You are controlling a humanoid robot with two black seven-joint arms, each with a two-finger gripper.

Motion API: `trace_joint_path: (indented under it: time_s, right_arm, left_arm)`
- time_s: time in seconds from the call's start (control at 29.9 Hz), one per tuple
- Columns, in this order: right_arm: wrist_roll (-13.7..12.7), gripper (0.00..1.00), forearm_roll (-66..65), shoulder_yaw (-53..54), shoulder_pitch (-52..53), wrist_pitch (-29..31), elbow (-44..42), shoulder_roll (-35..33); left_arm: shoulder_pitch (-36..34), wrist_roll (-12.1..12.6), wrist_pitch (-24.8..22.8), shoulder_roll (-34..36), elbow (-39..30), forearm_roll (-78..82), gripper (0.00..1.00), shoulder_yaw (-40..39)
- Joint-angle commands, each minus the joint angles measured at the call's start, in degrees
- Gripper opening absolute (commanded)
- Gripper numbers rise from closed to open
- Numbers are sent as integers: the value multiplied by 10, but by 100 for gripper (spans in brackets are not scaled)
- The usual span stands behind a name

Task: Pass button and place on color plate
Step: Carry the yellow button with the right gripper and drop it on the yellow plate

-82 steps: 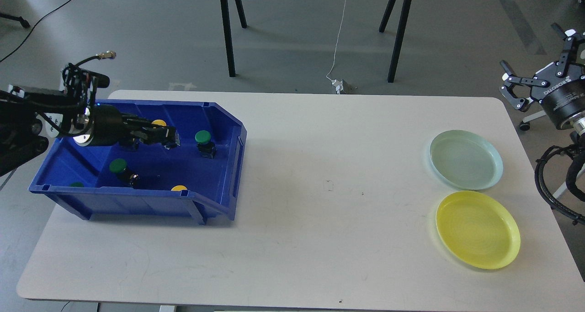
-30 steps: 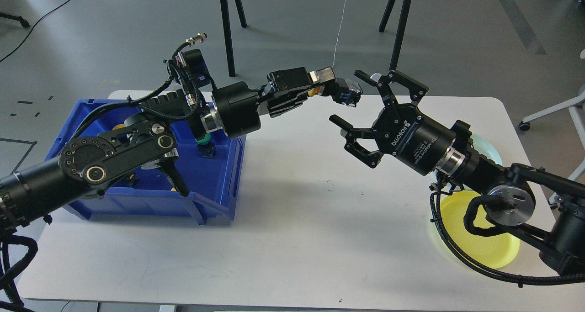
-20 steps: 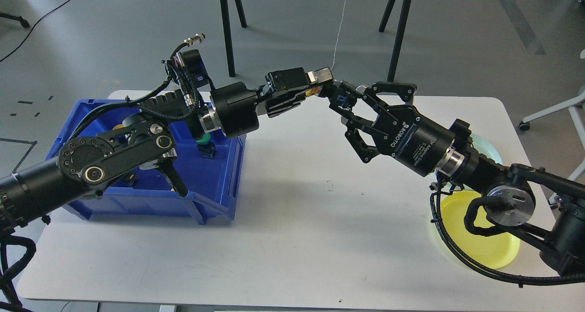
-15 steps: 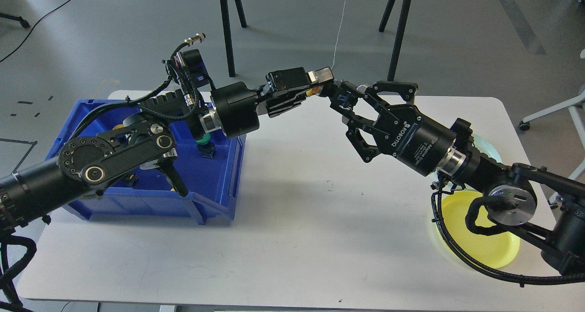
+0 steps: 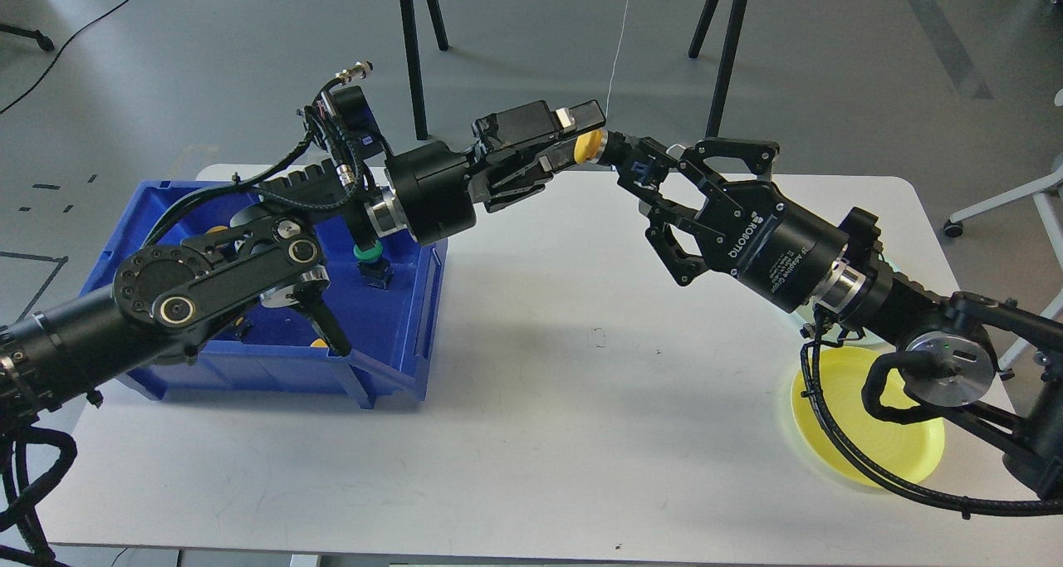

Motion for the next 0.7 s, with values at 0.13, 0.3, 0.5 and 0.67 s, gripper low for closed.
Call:
trace_joint_path:
  time_s: [0.13, 0.3, 0.5, 0.67]
  right_arm:
    - [50, 0, 6, 37, -95, -51, 1, -97]
    - [80, 0, 46, 41, -227, -131, 15, -147]
    - [94, 0, 101, 38, -320, -246, 13, -150]
    - [94, 6, 101, 36, -351, -259, 8, -140]
  left_arm:
    - [0, 0, -7, -1, 10, -4, 81, -2]
    - [0, 0, -6, -3, 12, -5, 82, -2]
    - [-3, 0, -7, -5, 15, -6, 82, -2]
    - [-5, 0, -7, -6, 16, -13, 82, -1]
